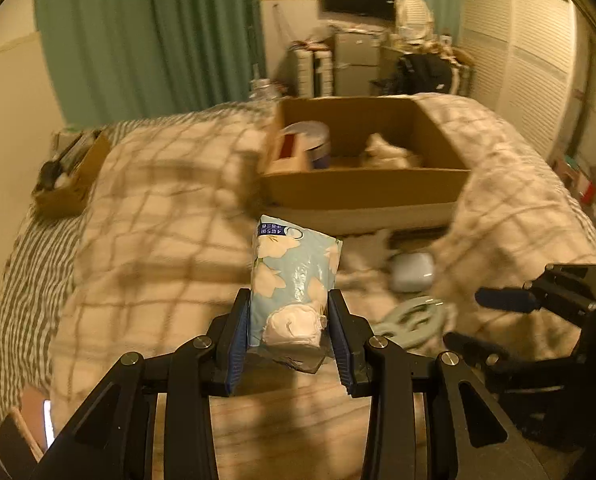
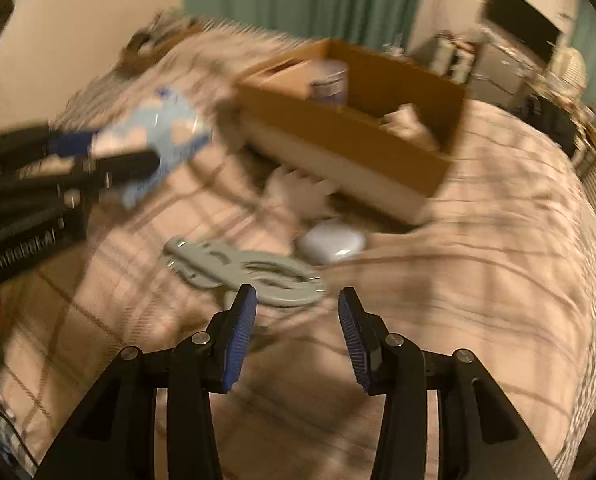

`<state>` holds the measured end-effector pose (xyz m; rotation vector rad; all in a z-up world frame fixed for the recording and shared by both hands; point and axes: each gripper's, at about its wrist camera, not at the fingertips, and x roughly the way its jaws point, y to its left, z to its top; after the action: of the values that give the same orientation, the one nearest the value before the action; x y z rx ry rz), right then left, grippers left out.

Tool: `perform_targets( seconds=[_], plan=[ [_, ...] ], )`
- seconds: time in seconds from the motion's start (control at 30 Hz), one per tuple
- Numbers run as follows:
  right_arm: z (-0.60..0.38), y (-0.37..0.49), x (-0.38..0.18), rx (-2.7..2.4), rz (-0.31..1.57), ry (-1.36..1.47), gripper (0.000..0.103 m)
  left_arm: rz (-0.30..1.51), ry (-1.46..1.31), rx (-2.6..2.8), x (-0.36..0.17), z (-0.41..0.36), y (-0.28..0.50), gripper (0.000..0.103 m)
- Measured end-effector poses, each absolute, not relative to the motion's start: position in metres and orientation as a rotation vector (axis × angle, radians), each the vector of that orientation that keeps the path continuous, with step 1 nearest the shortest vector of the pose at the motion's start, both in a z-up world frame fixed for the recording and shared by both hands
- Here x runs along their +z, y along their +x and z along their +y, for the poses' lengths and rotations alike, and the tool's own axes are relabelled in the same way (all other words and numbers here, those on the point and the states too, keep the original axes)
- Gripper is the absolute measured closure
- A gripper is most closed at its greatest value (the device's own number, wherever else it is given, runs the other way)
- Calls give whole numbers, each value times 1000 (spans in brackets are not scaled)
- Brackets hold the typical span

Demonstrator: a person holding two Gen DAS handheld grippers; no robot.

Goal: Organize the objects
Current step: 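Grasp the grey plastic clip with the right tool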

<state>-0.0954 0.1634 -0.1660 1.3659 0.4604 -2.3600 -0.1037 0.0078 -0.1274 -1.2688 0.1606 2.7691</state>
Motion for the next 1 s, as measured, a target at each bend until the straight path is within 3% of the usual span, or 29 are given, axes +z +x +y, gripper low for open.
perform_targets(
  seconds=[0.3,0.67,0.73,1.0],
  plan=[
    [117,-110,-211,-2245,733,1459,59,57,-1302,2802,-140,-25,-105,66],
    [108,-125,-214,-2266,730,1451,55,-16,-1310,2765,-147,-32,-107,66],
    [111,-122,-209,-2282,719,1429,71,-16,-1306,2762,-146,-31,-105,66],
    [129,-104,-171,-2360,586,1327,85,0,-1262,2757,-134,-23,-87,66]
  ],
)
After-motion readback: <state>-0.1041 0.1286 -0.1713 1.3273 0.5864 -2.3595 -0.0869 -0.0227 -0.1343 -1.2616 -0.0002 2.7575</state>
